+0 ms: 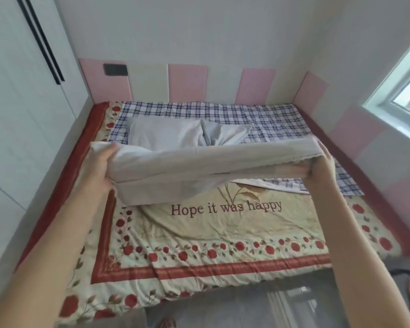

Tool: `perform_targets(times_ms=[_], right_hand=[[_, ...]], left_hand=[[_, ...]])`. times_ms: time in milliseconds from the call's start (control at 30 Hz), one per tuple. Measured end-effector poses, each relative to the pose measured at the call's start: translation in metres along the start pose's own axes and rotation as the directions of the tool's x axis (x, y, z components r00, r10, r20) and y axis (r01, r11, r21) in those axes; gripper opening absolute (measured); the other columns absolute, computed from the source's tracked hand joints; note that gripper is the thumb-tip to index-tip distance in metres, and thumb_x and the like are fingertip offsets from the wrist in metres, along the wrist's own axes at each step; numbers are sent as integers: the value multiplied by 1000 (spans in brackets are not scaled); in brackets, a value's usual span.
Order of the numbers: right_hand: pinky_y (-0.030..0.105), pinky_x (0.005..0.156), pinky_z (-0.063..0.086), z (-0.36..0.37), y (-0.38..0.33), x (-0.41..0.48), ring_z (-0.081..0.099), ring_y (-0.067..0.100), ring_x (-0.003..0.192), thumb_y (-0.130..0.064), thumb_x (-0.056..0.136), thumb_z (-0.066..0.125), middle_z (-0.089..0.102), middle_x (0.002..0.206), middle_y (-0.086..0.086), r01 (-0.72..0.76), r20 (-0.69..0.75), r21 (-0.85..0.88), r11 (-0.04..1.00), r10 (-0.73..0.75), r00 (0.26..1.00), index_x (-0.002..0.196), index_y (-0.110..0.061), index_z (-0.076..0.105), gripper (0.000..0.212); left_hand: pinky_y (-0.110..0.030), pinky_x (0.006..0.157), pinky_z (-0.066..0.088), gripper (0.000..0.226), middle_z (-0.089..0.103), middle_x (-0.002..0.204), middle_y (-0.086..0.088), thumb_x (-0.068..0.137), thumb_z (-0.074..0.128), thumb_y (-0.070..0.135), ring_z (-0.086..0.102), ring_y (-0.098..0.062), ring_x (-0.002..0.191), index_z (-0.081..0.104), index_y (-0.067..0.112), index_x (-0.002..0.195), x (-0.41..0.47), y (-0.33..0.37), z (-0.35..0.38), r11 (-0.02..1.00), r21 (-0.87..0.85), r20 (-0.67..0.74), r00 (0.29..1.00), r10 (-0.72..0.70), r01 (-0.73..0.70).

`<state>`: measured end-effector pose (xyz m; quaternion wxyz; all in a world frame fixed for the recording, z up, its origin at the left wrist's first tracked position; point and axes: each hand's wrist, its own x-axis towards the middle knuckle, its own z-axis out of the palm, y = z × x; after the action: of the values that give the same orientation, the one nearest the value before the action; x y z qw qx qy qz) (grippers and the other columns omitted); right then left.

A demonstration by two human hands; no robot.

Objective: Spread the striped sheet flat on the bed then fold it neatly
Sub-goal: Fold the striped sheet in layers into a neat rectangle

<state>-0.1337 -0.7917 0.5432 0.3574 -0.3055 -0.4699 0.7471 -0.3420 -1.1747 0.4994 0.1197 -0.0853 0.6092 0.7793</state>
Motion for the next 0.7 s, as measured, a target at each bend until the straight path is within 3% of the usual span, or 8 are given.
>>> perform_targets(times_ms=[133,233,333,400,467,533,600,700], right_hand=[[21,46,52,-43,12,-22,65,5,52,-4,95,48,70,67,-2,-63,9,-368,928,72,997,89,-16,65,21],[18,48,51,-108,71,-38,64,6,51,-6,100,41,62,78,12,-273,-22,-699,661,363,932,87,-7,61,24],[20,71,55,-173,125,-66,67,11,82,-8,100,40,62,110,13,-148,-102,-988,30,592,799,113,-9,57,21],[20,44,44,-199,142,-86,53,7,52,-20,97,41,62,84,3,-83,-229,-970,-229,744,628,103,-16,58,18],[23,41,25,-206,143,-104,33,11,40,-22,90,38,46,55,-1,13,-329,-923,-385,806,492,79,-14,54,21],[21,42,18,-209,153,-111,25,12,39,-17,87,39,37,50,-1,72,-452,-858,-509,813,366,67,-13,49,23],[19,39,19,-209,168,-110,27,11,40,-10,88,38,39,53,2,77,-516,-832,-549,819,253,68,-10,50,24],[19,38,40,-223,194,-98,47,15,48,-10,93,41,58,65,7,-21,-621,-782,-622,778,89,84,-2,55,18]], left_hand=[[-37,82,54,70,63,116,-2,58,72,47,63,-18,96,58,14,119,-29,-65,-13,998,-4,-221,973,-68,69],[-35,85,53,85,59,123,-5,57,70,39,60,-21,103,48,11,134,-79,-131,-34,989,32,-386,915,-120,143],[-26,66,46,52,61,112,-7,69,64,19,60,-25,97,58,3,119,-111,-169,-51,981,26,-439,883,-162,193],[-29,65,41,41,60,102,-11,69,58,17,59,-31,89,62,-2,106,-122,-193,-66,924,233,-392,899,-196,303],[-32,67,38,22,50,101,-11,84,48,14,51,-28,82,56,2,101,-136,-209,-72,702,573,-220,904,-366,423],[-40,94,39,42,44,134,-8,95,45,35,47,-31,118,47,11,130,-144,-230,-77,355,814,-123,733,-669,460],[-42,114,17,74,18,157,-4,92,43,57,18,-26,144,25,15,150,-143,-241,-76,164,892,-119,570,-813,421],[-36,114,21,83,17,157,-7,89,54,51,22,-25,143,19,7,150,-124,-267,-85,-93,957,-233,538,-810,275]])
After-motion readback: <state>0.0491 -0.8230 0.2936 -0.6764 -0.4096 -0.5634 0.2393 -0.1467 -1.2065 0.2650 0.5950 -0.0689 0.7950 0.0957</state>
